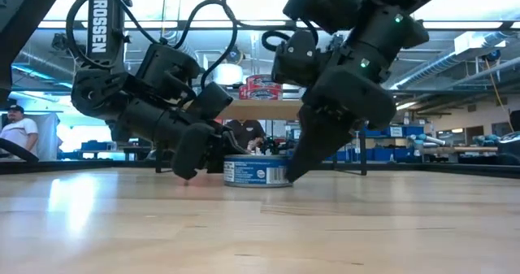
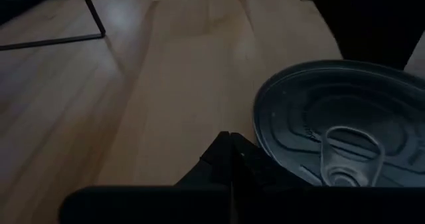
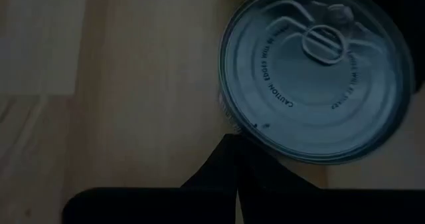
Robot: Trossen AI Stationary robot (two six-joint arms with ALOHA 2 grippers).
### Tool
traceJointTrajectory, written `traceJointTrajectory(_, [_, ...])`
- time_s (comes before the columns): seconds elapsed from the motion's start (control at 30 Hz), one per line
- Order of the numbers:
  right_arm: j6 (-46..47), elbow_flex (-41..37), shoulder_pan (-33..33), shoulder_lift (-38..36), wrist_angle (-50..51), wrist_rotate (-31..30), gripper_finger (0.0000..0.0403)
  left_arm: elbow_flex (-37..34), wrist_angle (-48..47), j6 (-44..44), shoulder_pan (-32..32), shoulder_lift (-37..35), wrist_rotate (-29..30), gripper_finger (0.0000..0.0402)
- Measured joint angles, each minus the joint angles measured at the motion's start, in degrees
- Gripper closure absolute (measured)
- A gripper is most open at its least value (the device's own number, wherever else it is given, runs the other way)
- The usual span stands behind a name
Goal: Stack canned seafood by type on shelf
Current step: Stack the blue tuna can on top of the blue tuna can on the shelf
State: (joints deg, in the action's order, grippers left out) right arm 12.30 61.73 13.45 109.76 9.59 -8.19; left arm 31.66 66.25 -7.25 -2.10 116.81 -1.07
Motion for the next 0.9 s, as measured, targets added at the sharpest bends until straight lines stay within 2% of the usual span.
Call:
traceJointTrajectory(0.27, [-0.86,0.32,0.21,-0.20,-0.78,-4.22,0.0395,0.00,0.06,-1.28,0.94,0.00,1.21,0.0397])
traceJointTrajectory(0.6, [1.56,5.79,0.60,-0.33,1.92,-4.72,0.0394,-0.07,-0.23,-1.61,1.04,-0.04,0.43,0.0397])
traceJointTrajectory(0.9, [3.41,7.41,1.12,-0.38,2.07,-5.80,0.0393,-0.07,-0.86,-3.08,1.10,-0.09,0.32,0.0397])
